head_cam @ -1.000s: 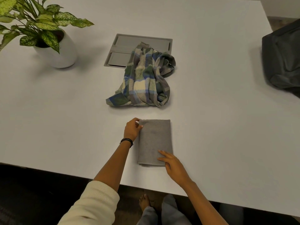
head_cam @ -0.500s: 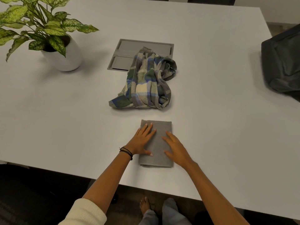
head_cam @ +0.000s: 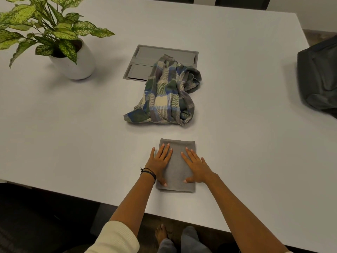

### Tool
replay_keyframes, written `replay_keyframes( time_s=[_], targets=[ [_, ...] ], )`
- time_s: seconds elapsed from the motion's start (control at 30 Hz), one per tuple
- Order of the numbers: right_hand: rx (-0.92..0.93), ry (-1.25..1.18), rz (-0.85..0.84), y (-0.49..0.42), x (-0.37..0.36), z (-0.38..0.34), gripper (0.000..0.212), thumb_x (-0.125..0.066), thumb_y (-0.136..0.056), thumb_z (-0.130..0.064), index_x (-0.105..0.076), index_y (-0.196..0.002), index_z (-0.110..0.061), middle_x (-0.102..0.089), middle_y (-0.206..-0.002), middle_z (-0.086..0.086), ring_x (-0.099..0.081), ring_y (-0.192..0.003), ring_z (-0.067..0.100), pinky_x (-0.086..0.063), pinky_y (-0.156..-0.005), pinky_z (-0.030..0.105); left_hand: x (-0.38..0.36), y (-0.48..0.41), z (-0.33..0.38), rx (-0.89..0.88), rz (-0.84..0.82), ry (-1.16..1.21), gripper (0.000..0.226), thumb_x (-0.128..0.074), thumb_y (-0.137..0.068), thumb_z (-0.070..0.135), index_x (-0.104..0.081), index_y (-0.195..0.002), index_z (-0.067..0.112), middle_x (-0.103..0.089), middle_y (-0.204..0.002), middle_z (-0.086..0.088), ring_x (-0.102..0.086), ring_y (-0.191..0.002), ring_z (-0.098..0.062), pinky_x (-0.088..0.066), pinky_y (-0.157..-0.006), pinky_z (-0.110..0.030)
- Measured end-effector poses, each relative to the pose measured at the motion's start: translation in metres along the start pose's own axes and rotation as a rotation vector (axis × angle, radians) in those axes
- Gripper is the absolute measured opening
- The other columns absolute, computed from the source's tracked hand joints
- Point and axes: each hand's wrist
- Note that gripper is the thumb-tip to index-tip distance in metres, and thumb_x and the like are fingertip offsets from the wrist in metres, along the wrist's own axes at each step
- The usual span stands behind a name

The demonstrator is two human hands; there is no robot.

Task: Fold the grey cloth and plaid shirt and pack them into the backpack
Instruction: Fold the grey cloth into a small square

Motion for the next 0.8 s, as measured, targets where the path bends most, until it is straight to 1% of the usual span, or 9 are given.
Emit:
replay_keyframes(
  time_s=[0.27,0.4,0.47,0.53,0.6,0.63,0.7,0.73,0.8],
  targets=[
    [0.001,-0.008,-0.009,-0.006,-0.005,0.005,0.115,-0.067,-0.074,-0.053,0.018,-0.145,-0.021,0.026,-0.153,0.002,0.021,-0.142,0.022,-0.007,-0.112,0.057,0.005,-0.004,0.004,0.023,-0.04,-0.007,0.141,-0.077,-0.056,0.061,0.017,-0.145,0.004,0.019,-0.154,-0.016,0.016,-0.142,-0.034,-0.002,-0.112,-0.059],
    [0.011,-0.034,0.017,-0.008,-0.009,0.008,0.115,-0.067,-0.074,-0.053,0.016,-0.146,-0.021,0.026,-0.153,0.002,0.02,-0.142,0.021,-0.007,-0.113,0.056,0.007,-0.007,0.003,-0.004,-0.083,0.062,0.142,-0.078,-0.056,0.059,0.019,-0.144,0.005,0.024,-0.153,-0.015,0.02,-0.141,-0.034,-0.002,-0.11,-0.063],
    [0.037,-0.091,0.052,-0.007,-0.012,0.01,0.113,-0.068,-0.074,-0.052,0.013,-0.146,-0.021,0.023,-0.154,0.0,0.019,-0.142,0.019,-0.007,-0.113,0.054,0.006,-0.008,-0.002,-0.059,-0.109,0.196,0.14,-0.077,-0.059,0.058,0.021,-0.144,0.006,0.028,-0.151,-0.013,0.024,-0.14,-0.032,0.0,-0.109,-0.064],
    [0.088,-0.287,0.163,-0.002,-0.018,0.01,0.102,-0.066,-0.077,-0.048,0.001,-0.148,-0.019,0.013,-0.155,-0.002,0.01,-0.144,0.017,-0.009,-0.117,0.046,0.005,-0.005,-0.007,-0.101,-0.085,0.46,0.134,-0.072,-0.06,0.064,0.017,-0.146,0.01,0.027,-0.153,-0.007,0.025,-0.14,-0.026,0.001,-0.11,-0.061],
    [0.067,-0.575,0.352,0.005,-0.024,0.005,0.081,-0.065,-0.082,-0.036,-0.019,-0.146,-0.014,-0.004,-0.155,-0.002,-0.007,-0.143,0.016,-0.014,-0.116,0.032,0.001,0.002,-0.011,-0.069,0.049,0.765,0.124,-0.058,-0.06,0.078,0.0,-0.149,0.014,0.012,-0.155,0.003,0.011,-0.143,-0.016,-0.001,-0.115,-0.05],
    [0.011,-0.696,0.444,0.008,-0.028,0.003,0.073,-0.065,-0.084,-0.027,-0.025,-0.144,-0.013,-0.012,-0.154,0.002,-0.015,-0.142,0.017,-0.018,-0.115,0.03,-0.003,0.005,-0.013,-0.03,0.138,0.895,0.113,-0.057,-0.065,0.075,-0.011,-0.149,0.015,0.001,-0.156,0.005,0.0,-0.143,-0.014,-0.006,-0.118,-0.044],
    [-0.121,-0.853,0.578,0.014,-0.038,0.001,0.063,-0.064,-0.086,-0.015,-0.032,-0.14,-0.011,-0.025,-0.151,0.009,-0.027,-0.138,0.021,-0.029,-0.113,0.037,-0.01,0.01,-0.015,0.054,0.293,1.033,0.08,-0.064,-0.082,0.045,-0.025,-0.146,0.017,-0.014,-0.155,0.002,-0.016,-0.142,-0.018,-0.015,-0.118,-0.04],
    [-0.17,-0.898,0.614,0.017,-0.043,0.001,0.061,-0.064,-0.086,-0.014,-0.034,-0.139,-0.011,-0.03,-0.148,0.011,-0.032,-0.135,0.023,-0.034,-0.11,0.04,-0.014,0.011,-0.015,0.095,0.349,1.049,0.07,-0.064,-0.085,0.032,-0.029,-0.144,0.019,-0.017,-0.155,0.0,-0.019,-0.141,-0.021,-0.016,-0.118,-0.038],
    [-0.215,-0.967,0.65,0.022,-0.048,0.001,0.06,-0.066,-0.084,-0.012,-0.037,-0.137,-0.012,-0.039,-0.141,0.01,-0.042,-0.126,0.022,-0.043,-0.1,0.031,-0.016,0.011,-0.015,0.191,0.416,1.117,0.063,-0.065,-0.086,0.02,-0.033,-0.141,0.018,-0.022,-0.152,-0.006,-0.024,-0.137,-0.023,-0.021,-0.114,-0.038]
  ],
)
Point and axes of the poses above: each hand's wrist, its own y-axis away from the middle knuckle, its own x-axis out of the back of the hand, z = x × y
